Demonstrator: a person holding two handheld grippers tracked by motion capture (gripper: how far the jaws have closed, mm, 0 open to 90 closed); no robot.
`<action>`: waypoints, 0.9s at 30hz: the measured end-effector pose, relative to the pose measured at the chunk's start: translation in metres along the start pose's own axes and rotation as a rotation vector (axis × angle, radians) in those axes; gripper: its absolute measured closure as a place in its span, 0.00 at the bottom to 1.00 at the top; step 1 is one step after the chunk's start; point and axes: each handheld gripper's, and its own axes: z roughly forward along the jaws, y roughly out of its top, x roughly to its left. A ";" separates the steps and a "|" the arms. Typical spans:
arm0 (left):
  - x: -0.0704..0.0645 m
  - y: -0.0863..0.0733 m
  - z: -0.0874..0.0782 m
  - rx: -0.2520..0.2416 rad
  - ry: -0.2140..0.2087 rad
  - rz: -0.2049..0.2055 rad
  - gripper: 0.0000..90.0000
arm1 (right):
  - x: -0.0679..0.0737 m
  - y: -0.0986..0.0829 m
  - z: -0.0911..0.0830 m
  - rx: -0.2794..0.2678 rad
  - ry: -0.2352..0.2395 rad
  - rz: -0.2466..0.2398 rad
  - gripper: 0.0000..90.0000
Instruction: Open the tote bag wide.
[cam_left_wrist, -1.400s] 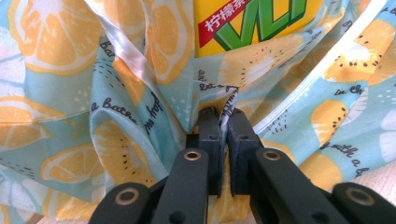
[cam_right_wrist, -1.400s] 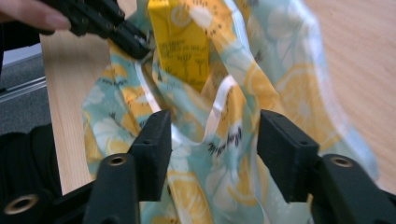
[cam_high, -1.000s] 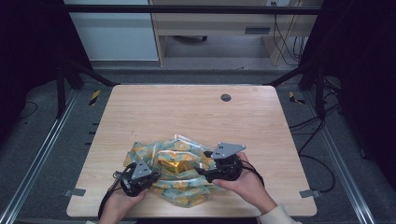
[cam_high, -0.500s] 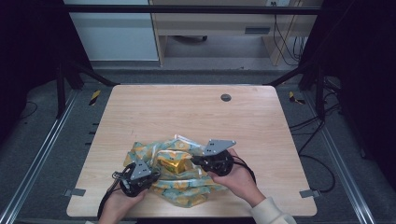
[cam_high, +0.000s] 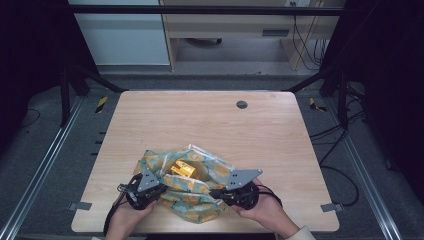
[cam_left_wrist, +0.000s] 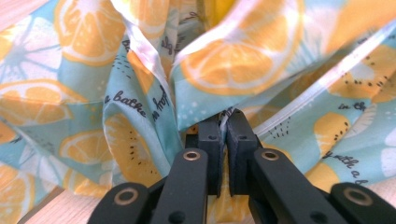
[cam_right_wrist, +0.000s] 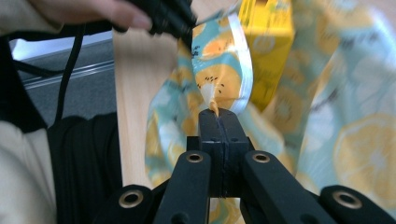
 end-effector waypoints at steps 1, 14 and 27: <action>0.000 0.000 0.000 -0.001 0.004 -0.002 0.97 | 0.000 -0.004 0.001 0.008 0.006 0.006 1.00; -0.001 -0.003 -0.003 0.011 0.023 0.001 0.91 | -0.009 -0.037 0.016 0.184 -0.010 0.077 1.00; -0.013 -0.002 -0.029 -0.078 -0.022 -0.009 0.71 | -0.010 -0.042 0.019 0.219 -0.015 0.084 1.00</action>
